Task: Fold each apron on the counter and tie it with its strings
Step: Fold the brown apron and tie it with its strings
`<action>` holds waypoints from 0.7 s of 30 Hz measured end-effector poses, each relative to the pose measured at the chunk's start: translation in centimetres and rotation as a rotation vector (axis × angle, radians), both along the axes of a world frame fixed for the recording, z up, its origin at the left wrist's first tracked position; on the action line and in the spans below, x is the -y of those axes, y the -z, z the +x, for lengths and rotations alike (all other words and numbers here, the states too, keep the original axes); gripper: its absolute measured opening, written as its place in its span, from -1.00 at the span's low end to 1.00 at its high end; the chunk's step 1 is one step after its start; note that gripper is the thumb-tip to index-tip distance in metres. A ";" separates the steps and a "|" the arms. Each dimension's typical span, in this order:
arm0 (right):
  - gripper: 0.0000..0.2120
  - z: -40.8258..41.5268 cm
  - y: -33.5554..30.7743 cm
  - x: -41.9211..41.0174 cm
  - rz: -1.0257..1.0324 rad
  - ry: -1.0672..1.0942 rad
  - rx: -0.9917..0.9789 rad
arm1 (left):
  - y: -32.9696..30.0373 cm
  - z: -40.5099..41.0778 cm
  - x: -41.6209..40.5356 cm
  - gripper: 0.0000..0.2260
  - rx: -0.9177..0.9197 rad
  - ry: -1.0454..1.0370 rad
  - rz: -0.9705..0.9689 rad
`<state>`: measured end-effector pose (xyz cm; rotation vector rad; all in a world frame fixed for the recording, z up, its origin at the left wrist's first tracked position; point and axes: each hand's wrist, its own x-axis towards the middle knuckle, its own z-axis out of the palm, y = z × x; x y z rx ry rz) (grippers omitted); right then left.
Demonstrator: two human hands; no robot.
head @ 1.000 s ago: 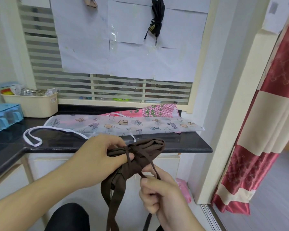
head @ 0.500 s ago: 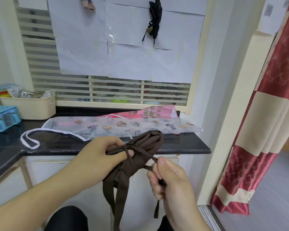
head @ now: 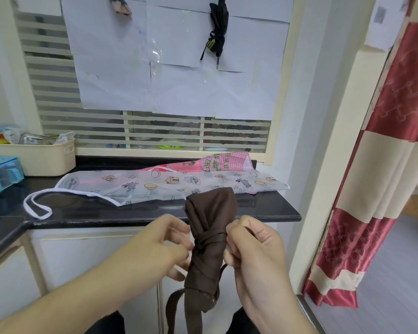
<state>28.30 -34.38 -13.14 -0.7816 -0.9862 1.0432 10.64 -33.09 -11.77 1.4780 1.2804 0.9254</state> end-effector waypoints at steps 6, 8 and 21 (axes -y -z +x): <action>-0.60 -0.8 -0.6 0.5 -0.057 0.012 0.068 | -0.5 0.5 2.2 -0.77 -0.448 -0.081 0.785; -0.60 -1.1 -0.9 0.6 -0.072 0.000 0.092 | 0.0 0.6 2.0 -0.77 -0.553 -0.075 0.870; -0.60 -0.8 -0.5 0.3 -0.205 -0.263 -0.003 | 0.5 0.2 1.0 -0.96 -0.569 0.108 0.853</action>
